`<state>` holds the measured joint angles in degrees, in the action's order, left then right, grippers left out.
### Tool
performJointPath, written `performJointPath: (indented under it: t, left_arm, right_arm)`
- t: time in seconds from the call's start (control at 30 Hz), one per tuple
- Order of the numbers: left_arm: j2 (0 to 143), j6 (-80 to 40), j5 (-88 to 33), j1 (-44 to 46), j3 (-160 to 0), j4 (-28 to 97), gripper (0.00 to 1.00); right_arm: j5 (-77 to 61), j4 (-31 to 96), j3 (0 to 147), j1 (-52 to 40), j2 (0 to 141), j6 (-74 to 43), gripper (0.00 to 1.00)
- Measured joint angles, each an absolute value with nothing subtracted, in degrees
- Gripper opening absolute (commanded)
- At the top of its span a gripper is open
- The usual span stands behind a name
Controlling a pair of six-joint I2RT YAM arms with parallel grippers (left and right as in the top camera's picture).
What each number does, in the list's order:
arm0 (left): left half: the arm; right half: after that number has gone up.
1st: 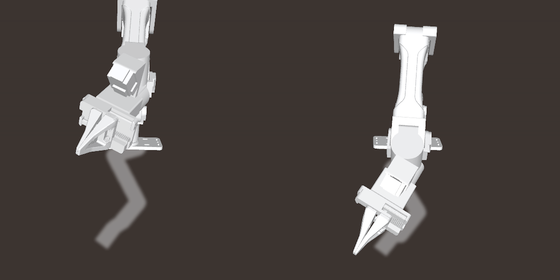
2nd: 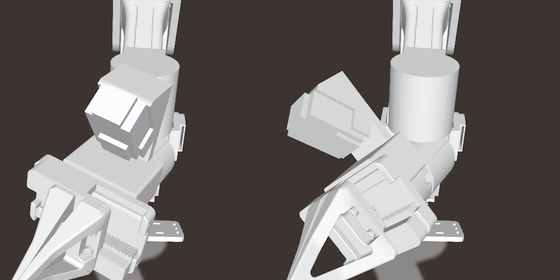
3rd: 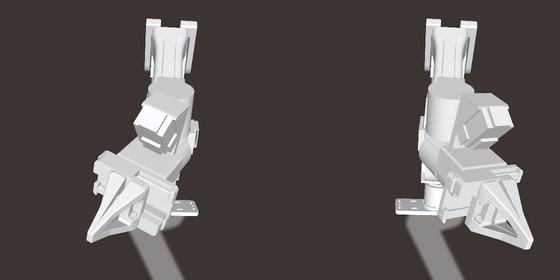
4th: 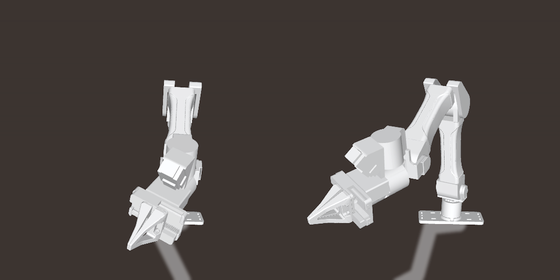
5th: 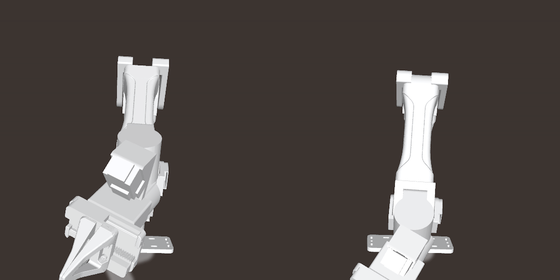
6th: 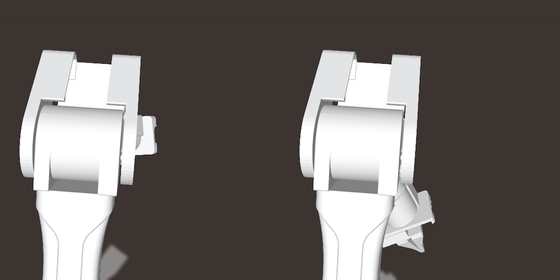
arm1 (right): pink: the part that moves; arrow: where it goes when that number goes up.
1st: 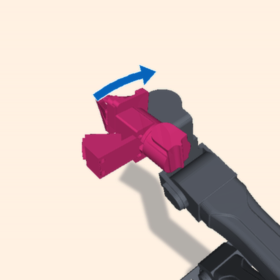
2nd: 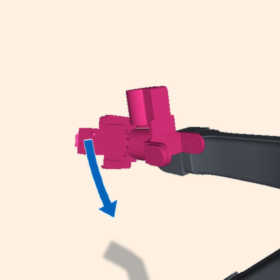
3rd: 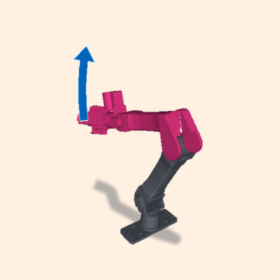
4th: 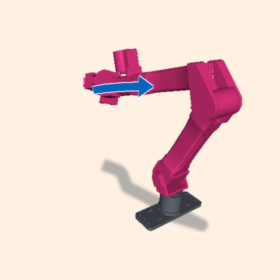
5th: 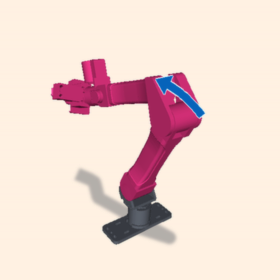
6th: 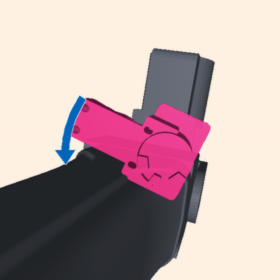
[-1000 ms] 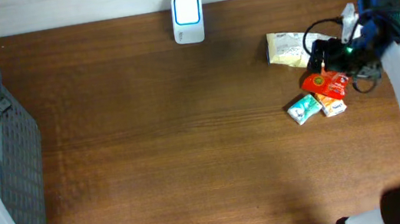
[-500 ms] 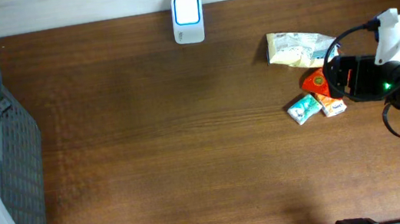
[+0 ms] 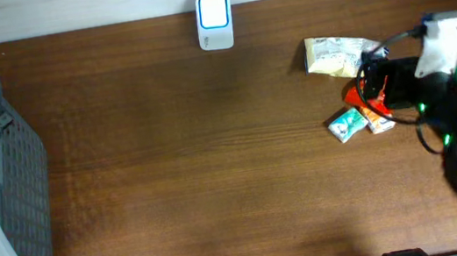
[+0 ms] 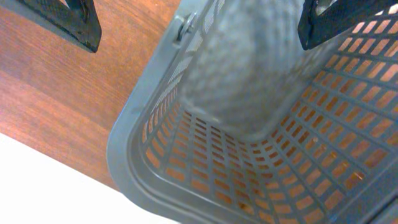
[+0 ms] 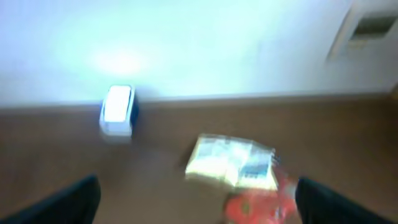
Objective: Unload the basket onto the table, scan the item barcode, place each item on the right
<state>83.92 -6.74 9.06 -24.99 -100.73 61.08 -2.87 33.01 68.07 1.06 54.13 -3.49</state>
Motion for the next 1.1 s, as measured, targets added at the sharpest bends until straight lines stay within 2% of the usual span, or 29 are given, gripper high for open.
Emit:
performJointPath:
  t: [0.03,0.13,0.23,0.5,0.7,0.87,1.1]
  left_arm:
    - [83.9,-6.7,9.0,-25.0,-100.7,61.1,0.99]
    - [83.9,-6.7,9.1,-25.0,-100.7,61.1,0.99]
    - [83.9,-6.7,9.0,-25.0,-100.7,61.1,0.99]
    - [83.9,-6.7,9.0,-25.0,-100.7,61.1,0.99]
    - [83.9,-6.7,9.0,-25.0,-100.7,61.1,0.99]
    - [83.9,-6.7,9.0,-25.0,-100.7,61.1,0.99]
    - [83.9,-6.7,9.1,-25.0,-100.7,61.1,0.99]
  right_arm:
    - [-2.4,25.6,61.4,1.1,48.9,-3.3,0.99]
    - [-1.7,13.9,49.5,1.1,39.1,-3.2,0.99]
    - [-1.3,7.4,38.7,1.1,29.1,-3.2,0.99]
    - [-0.9,-2.2,15.4,1.1,9.6,-3.2,0.99]
    - [-0.9,-12.3,3.7,1.1,3.4,-3.2,0.99]
    - [-0.9,-11.7,1.3,1.1,0.8,-3.2,0.99]
    - [-1.5,4.0,0.6,1.1,1.1,-3.2,0.99]
